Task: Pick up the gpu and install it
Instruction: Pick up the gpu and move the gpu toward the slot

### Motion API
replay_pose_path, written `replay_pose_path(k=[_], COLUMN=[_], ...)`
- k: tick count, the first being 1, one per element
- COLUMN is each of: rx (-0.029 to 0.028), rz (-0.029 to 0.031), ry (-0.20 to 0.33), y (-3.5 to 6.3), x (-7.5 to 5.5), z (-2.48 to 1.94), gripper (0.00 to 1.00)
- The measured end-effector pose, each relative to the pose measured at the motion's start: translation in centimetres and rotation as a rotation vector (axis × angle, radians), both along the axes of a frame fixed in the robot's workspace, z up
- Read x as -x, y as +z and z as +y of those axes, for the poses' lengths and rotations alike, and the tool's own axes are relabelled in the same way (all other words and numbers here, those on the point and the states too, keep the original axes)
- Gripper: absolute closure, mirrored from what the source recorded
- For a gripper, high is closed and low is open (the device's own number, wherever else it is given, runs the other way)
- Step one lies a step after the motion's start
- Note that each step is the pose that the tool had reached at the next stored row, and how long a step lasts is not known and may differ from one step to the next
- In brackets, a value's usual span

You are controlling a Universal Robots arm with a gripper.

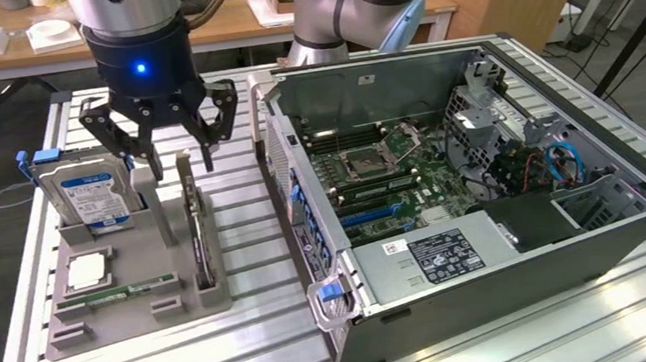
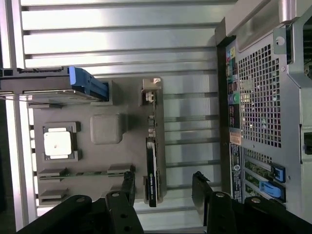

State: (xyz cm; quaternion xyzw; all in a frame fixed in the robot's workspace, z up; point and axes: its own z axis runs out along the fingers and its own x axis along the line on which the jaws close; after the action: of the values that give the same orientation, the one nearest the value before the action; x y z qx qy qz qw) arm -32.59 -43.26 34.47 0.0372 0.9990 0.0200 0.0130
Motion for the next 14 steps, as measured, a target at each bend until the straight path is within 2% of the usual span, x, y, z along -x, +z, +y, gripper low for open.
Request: replay_pose_path(k=[10, 14], rx=[0.0159, 0.0187], rz=[0.0, 0.0], ry=[0.0, 0.0], y=[-1.51, -2.06], x=[0.0, 0.0], z=[0.0, 0.0], gripper=[0.41, 0.41])
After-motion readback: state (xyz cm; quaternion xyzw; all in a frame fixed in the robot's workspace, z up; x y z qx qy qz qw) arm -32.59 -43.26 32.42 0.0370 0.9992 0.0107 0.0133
